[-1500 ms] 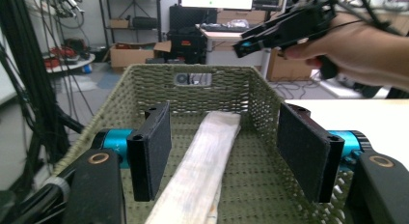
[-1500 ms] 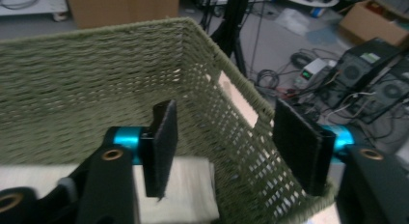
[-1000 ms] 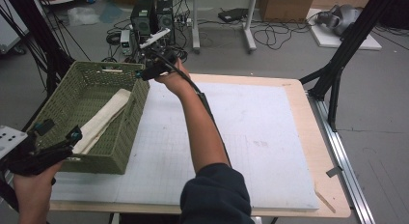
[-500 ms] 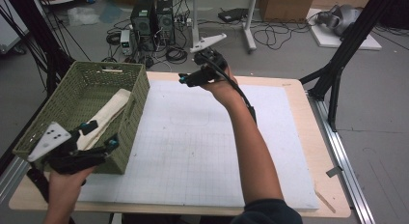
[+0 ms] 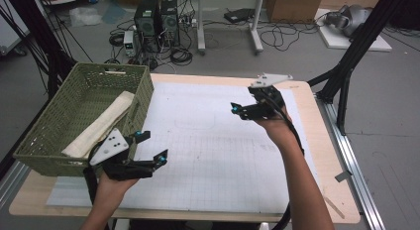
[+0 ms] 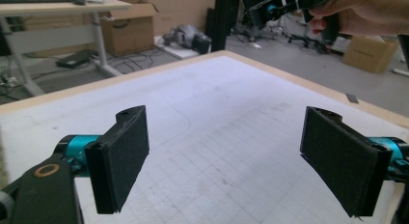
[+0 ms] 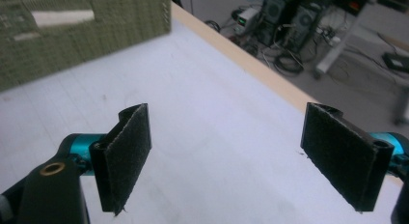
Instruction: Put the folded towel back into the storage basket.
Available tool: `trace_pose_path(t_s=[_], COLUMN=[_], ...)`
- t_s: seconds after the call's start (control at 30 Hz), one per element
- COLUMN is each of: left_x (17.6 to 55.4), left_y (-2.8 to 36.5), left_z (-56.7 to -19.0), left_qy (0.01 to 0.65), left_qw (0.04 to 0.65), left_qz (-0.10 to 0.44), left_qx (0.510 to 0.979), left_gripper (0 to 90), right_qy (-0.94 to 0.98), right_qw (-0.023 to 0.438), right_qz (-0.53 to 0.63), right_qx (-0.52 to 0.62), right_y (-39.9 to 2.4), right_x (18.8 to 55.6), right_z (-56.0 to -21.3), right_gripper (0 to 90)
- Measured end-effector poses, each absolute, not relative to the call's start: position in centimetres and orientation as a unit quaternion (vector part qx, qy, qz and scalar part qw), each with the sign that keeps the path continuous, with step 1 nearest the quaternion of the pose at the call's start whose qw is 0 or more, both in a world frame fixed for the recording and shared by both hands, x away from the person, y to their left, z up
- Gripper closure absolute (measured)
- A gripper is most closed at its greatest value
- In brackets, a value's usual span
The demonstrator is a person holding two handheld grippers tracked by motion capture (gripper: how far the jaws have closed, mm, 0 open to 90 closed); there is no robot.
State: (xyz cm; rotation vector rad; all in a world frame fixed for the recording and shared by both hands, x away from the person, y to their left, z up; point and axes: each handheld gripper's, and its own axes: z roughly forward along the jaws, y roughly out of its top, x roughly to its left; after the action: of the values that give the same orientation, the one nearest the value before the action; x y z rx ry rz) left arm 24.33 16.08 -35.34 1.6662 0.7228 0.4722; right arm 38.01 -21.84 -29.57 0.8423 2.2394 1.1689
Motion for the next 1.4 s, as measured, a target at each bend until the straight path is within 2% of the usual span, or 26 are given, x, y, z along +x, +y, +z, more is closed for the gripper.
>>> trace_pose_path(t_s=[0.3, 0.53, 0.73, 1.0, 1.13, 1.4], left_x=[25.8, 26.9, 27.2, 27.1, 26.9, 26.8], left_y=[13.9, 13.3, 13.0, 12.9, 12.9, 12.7], left_z=[-37.5, -39.8, -41.9, -42.6, -42.8, -43.0], left_qy=[0.29, 0.292, 0.293, 0.299, 0.293, 0.291], left_qw=[0.591, 0.589, 0.58, 0.574, 0.577, 0.576], left_qz=[0.168, 0.141, 0.144, 0.147, 0.147, 0.146], left_qx=[0.734, 0.74, 0.747, 0.748, 0.748, 0.75], left_gripper=[17.9, 17.9, 17.9, 18.3, 19.1, 19.7], right_qy=[0.789, 0.771, 0.76, 0.751, 0.742, 0.747], right_qw=[0.248, 0.273, 0.287, 0.276, 0.289, 0.288], right_qz=[0.442, 0.447, 0.451, 0.458, 0.46, 0.443], right_qx=[0.348, 0.362, 0.37, 0.388, 0.393, 0.404], right_y=[-27.2, -28.6, -29.6, -31.1, -31.7, -32.3], right_x=[33.4, 29.9, 27.1, 25.7, 25.0, 25.0], right_z=[-33.8, -36.3, -38.3, -40.9, -41.8, -42.2], right_gripper=[16.8, 16.8, 16.9, 16.9, 16.9, 17.4])
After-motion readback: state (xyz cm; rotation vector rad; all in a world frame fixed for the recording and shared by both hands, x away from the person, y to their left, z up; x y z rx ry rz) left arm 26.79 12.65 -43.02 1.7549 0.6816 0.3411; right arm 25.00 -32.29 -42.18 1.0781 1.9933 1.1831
